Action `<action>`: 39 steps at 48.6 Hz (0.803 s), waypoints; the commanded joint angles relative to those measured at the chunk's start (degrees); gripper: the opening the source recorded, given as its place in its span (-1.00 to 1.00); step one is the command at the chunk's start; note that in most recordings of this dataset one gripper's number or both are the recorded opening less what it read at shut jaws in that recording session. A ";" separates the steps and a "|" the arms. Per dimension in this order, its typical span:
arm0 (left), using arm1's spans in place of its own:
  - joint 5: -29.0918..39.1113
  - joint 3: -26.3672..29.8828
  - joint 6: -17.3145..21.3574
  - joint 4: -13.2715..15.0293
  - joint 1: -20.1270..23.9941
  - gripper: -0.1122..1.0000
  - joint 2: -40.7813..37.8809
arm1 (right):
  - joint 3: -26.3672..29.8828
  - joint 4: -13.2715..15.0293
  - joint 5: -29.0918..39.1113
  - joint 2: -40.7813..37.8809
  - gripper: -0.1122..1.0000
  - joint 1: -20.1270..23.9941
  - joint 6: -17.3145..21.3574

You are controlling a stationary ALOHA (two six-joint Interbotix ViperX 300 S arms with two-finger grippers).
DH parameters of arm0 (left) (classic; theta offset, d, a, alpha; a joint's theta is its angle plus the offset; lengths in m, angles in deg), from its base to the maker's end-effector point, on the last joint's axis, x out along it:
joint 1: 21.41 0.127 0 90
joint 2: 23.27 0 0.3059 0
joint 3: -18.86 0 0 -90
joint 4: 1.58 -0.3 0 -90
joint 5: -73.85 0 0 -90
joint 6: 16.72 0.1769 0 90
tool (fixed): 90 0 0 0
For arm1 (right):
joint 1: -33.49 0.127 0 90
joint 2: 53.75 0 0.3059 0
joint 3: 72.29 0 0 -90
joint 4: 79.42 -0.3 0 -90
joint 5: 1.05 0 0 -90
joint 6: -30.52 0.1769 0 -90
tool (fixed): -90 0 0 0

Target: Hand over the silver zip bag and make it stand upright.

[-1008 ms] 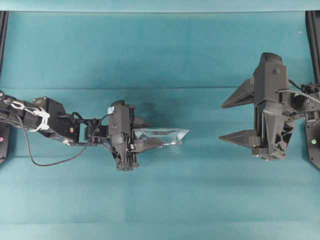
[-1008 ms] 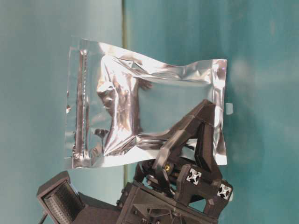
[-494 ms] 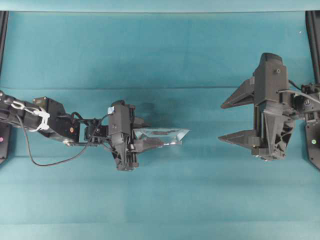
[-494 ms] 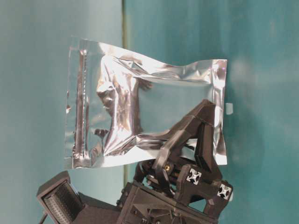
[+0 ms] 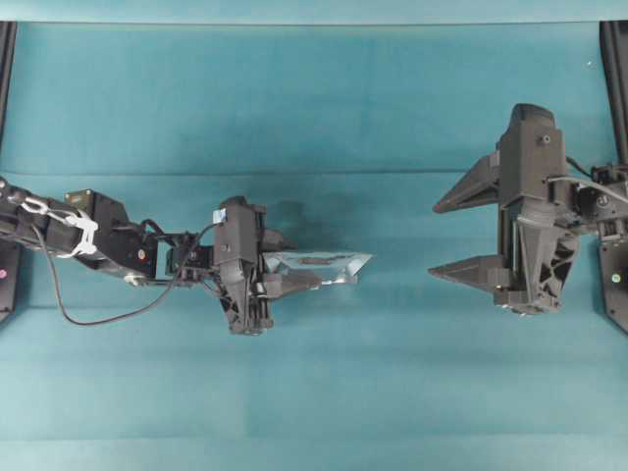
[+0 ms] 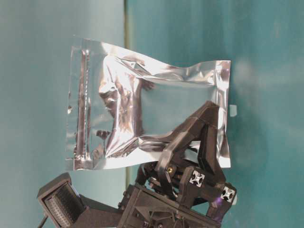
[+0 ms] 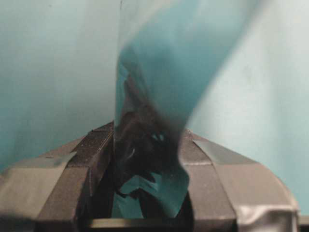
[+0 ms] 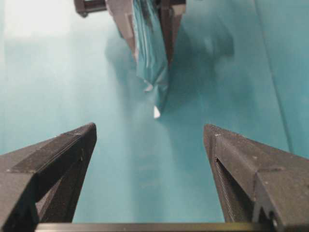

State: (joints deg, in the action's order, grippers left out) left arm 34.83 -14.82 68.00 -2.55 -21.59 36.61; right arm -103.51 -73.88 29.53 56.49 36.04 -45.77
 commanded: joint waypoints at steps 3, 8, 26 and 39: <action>0.18 0.09 0.09 -0.09 -0.35 -0.27 0.18 | 0.53 0.00 -0.44 0.62 0.82 0.09 0.62; 0.18 0.09 0.09 -0.09 -0.35 -0.27 0.26 | 0.53 -0.09 -0.44 0.53 0.82 0.09 0.62; 0.18 0.09 0.09 -0.09 -0.35 -0.27 0.18 | 0.26 -0.09 -0.97 0.62 0.82 0.09 0.62; 0.18 0.09 0.09 -0.09 -0.35 -0.27 0.26 | 0.09 -0.35 -1.58 0.62 0.82 0.09 0.62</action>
State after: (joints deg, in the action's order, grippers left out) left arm 34.83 -14.82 68.00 -2.55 -21.59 36.61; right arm -104.04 -74.06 28.65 56.58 36.04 -45.77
